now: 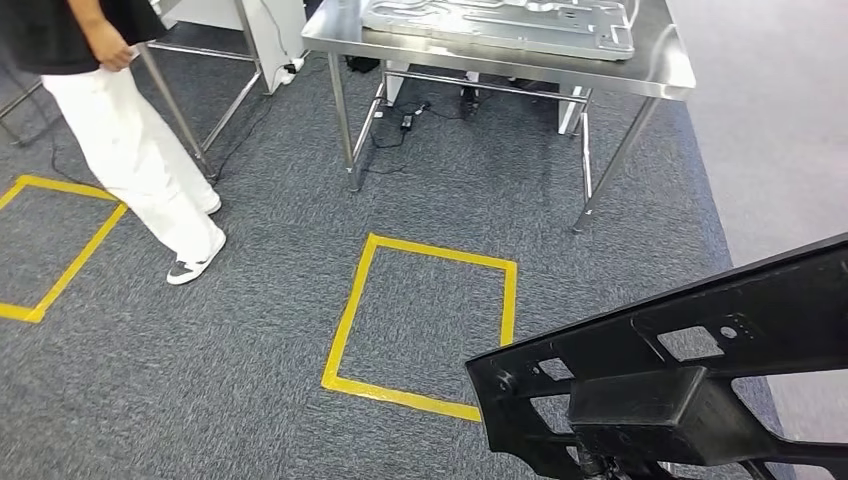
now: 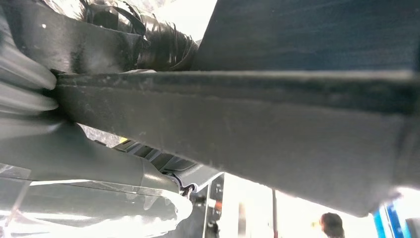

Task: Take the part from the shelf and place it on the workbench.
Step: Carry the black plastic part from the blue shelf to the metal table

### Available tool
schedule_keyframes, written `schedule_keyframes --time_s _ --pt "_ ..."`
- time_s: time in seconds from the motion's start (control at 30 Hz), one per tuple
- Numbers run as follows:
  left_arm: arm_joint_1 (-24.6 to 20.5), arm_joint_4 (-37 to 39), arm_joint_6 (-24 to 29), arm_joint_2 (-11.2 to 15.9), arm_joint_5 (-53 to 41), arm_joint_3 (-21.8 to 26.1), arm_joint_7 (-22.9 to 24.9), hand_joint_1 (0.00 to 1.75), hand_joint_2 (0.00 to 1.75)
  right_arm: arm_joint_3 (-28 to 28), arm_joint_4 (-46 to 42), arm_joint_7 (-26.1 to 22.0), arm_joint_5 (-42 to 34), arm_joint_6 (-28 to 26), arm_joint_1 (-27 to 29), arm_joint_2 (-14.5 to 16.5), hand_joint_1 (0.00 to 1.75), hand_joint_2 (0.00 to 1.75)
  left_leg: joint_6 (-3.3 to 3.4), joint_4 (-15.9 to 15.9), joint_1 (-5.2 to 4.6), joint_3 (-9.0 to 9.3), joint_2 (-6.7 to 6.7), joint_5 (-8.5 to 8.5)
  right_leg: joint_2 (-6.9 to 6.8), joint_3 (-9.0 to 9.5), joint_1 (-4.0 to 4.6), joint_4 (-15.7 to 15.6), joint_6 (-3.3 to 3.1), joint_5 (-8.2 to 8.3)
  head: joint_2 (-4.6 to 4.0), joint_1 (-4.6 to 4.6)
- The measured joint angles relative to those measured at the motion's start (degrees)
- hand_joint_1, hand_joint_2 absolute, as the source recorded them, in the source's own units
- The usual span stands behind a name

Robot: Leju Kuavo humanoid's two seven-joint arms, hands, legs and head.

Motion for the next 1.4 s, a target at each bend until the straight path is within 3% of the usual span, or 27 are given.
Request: schedule_keyframes --time_s 0.07,0.13,0.17,0.23,0.3,0.37,0.4,0.47,0.53,0.57,0.67,0.73,0.83,0.87,0.9,0.93,1.0,1.03,1.07,1.13,1.23,1.3,1.37,1.4 --pt "-0.07 0.00 0.00 0.00 0.02 0.00 0.07 0.00 1.75 0.07 -0.02 0.08 0.05 -0.21 -0.04 -0.03 1.75 1.75 -0.57 -0.01 -0.16 0.46 0.88 -0.42 -1.67 2.09 0.54 -3.94 -0.87 0.91 0.00 0.00" --pt "-0.21 0.00 0.01 0.00 0.07 0.00 0.20 0.00 1.75 0.20 -0.04 0.29 0.14 -0.72 0.00 -0.18 1.75 1.75 -1.18 -0.13 -0.24 0.94 1.90 -0.68 -0.71 1.97 0.74 -4.09 -1.51 0.83 0.00 -0.01" --pt "-0.29 0.00 0.02 -0.01 0.10 0.00 0.25 0.00 1.75 0.28 -0.04 0.43 0.17 -0.99 0.07 -0.27 1.75 1.75 -1.50 0.04 -0.20 1.14 1.65 -0.97 -0.07 2.00 0.60 -4.31 -1.83 0.95 0.00 -0.01" --pt "-0.31 0.00 0.02 -0.02 0.19 0.00 0.29 0.00 1.75 0.55 -0.05 0.69 0.19 -1.36 0.00 -0.38 1.75 1.75 -2.07 2.55 -0.05 0.30 -0.97 -2.87 1.26 2.20 0.15 -4.87 -2.50 1.31 0.00 -0.02" --pt "-0.12 0.00 0.02 -0.01 0.35 0.00 0.31 0.00 1.75 0.90 -0.05 1.01 0.33 -1.71 -0.14 -0.44 1.75 1.75 -2.34 9.62 0.15 -3.11 -3.94 -6.54 2.37 2.24 -0.01 -5.02 -2.91 1.41 0.00 -0.02" --pt "0.10 0.00 0.00 0.01 0.48 0.00 0.30 0.00 1.75 1.11 -0.02 1.71 0.75 -2.59 -0.16 -0.47 1.75 1.75 -2.42 16.10 0.16 -6.73 -4.53 -8.42 3.42 2.26 0.09 -4.90 -3.09 1.31 0.00 -0.03" --pt "0.14 0.00 -0.10 0.02 0.52 0.00 0.24 0.00 1.75 1.16 0.01 2.11 0.98 -3.09 -0.13 -0.48 1.75 1.75 -2.38 16.50 0.16 -7.34 -4.54 -7.57 3.92 2.32 0.14 -4.80 -3.11 1.21 0.00 -0.03" --pt "0.13 0.00 -0.48 0.07 0.61 0.01 0.01 0.00 1.75 1.31 0.06 2.69 1.32 -3.87 -0.09 -0.51 1.75 1.75 -2.10 10.64 0.16 -5.43 -4.66 -3.01 4.66 2.57 0.18 -4.44 -2.96 0.83 0.00 -0.03" --pt "0.00 0.00 -0.84 0.11 0.70 0.02 -0.21 0.00 1.75 1.49 0.07 2.84 1.51 -4.25 -0.07 -0.62 1.75 1.75 -1.56 3.58 -0.01 -2.66 -5.05 0.05 5.09 2.67 0.31 -3.93 -2.48 0.34 0.00 -0.02" --pt "-0.05 0.00 -0.92 0.12 0.72 0.02 -0.28 0.00 1.75 1.56 0.07 2.85 1.56 -4.32 -0.07 -0.70 1.75 1.75 -1.27 1.88 -0.12 -2.03 -5.21 0.43 5.21 2.61 0.34 -3.73 -2.18 0.16 0.00 -0.01" --pt "-0.06 0.00 -1.00 0.11 0.78 0.02 -0.39 0.00 1.75 1.63 0.07 2.86 1.63 -4.36 -0.03 -0.93 1.75 1.75 -0.28 1.14 -0.31 -1.82 -5.14 0.44 5.28 2.50 0.22 -3.62 -1.18 -0.02 0.00 -0.02" --pt "-0.07 0.00 -1.01 0.09 0.81 0.02 -0.44 0.00 1.75 1.63 0.07 2.85 1.67 -4.36 -0.02 -1.11 1.75 1.75 0.55 0.52 -0.10 -1.44 -4.89 0.63 4.47 1.64 0.14 -1.69 -0.56 -1.26 0.00 -0.01" --pt "0.02 0.00 -0.94 0.08 0.83 0.03 -0.44 0.00 1.75 1.66 0.08 2.85 1.71 -4.74 -0.06 -1.43 1.75 1.75 1.10 0.21 -0.01 -0.97 -4.43 0.11 3.29 -3.88 -0.16 8.57 0.26 -5.72 0.00 -0.01" --pt "0.12 0.00 -0.88 0.09 0.83 0.04 -0.37 0.00 1.75 1.72 0.08 2.86 1.74 -5.11 -0.06 -1.57 1.75 1.75 1.07 0.21 -0.02 -0.69 -4.28 -0.15 3.18 -5.69 -0.29 11.54 0.45 -6.30 0.00 -0.01" --pt "0.21 0.00 -0.82 0.09 0.83 0.04 -0.27 0.00 1.75 1.81 0.09 2.86 1.80 -5.59 -0.05 -1.72 1.75 1.75 0.96 0.22 -0.02 -0.27 -4.15 -0.45 3.09 -6.59 -0.39 12.59 0.56 -5.74 0.00 -0.01" --pt "0.25 0.00 -0.78 0.08 0.83 0.04 -0.17 0.00 1.75 1.97 0.09 2.86 1.90 -6.09 -0.05 -1.94 1.75 1.75 0.85 0.23 0.00 0.28 -4.07 -0.80 2.98 -6.37 -0.47 11.43 0.59 -4.06 0.00 -0.01" --pt "0.22 0.00 -0.76 0.04 0.83 0.04 -0.02 0.00 1.75 2.35 0.09 2.86 2.13 -6.91 -0.08 -2.39 1.75 1.75 0.57 0.22 0.04 1.62 -3.98 -1.66 2.63 -3.28 -0.54 4.12 0.32 0.70 0.00 -0.01" --pt "0.16 0.00 -0.76 0.02 0.83 0.04 0.07 0.00 1.75 2.57 0.09 2.87 2.27 -7.25 -0.12 -2.65 1.75 1.75 0.33 0.19 -0.02 2.14 -3.93 -2.10 2.35 -1.71 -0.36 0.82 0.06 2.01 0.00 0.00" --pt "0.11 0.00 -0.74 0.02 0.83 0.04 0.16 0.00 1.75 2.79 0.09 2.88 2.40 -7.58 -0.19 -2.84 1.75 1.75 0.02 0.14 -0.08 2.45 -3.89 -2.49 2.11 -0.61 -0.16 -1.45 -0.30 2.40 0.00 -0.01" --pt "0.03 0.00 -0.68 0.04 0.85 0.04 0.31 0.00 1.75 3.20 0.09 2.92 2.63 -8.16 -0.29 -3.20 1.75 1.75 -0.71 -0.20 -0.19 2.80 -3.70 -3.03 1.93 -0.04 0.30 -2.43 -1.05 1.31 0.00 -0.01" --pt "-0.13 0.00 -0.60 0.05 0.92 0.04 0.33 0.00 1.75 3.69 0.09 2.91 2.76 -8.49 -0.32 -3.57 1.75 1.75 -1.65 0.46 -0.13 3.38 -3.65 -4.06 2.38 1.17 0.00 -3.50 -2.19 0.49 0.00 -0.04" --pt "-0.15 0.00 -0.59 0.06 1.01 0.04 0.33 0.00 1.75 4.09 0.09 2.91 2.80 -8.51 -0.40 -3.67 1.75 1.75 -2.00 6.51 -0.01 0.24 -4.20 -6.26 2.50 2.55 -0.17 -4.19 -2.87 -0.14 0.00 -0.04" --pt "0.02 0.01 -0.60 0.06 1.11 0.04 0.40 0.00 1.75 4.37 0.09 2.93 2.84 -8.64 -0.48 -3.71 1.75 1.75 -2.20 14.96 0.00 -5.55 -4.41 -8.50 2.65 3.74 -0.08 -4.30 -3.25 -1.15 0.00 -0.04" --pt "0.18 0.01 -0.61 0.06 1.15 0.04 0.44 0.00 1.75 4.47 0.10 2.95 2.86 -8.80 -0.48 -3.73 1.75 1.75 -2.22 17.41 0.00 -7.89 -4.42 -8.19 2.83 4.46 -0.02 -4.29 -3.27 -1.76 0.00 -0.04"
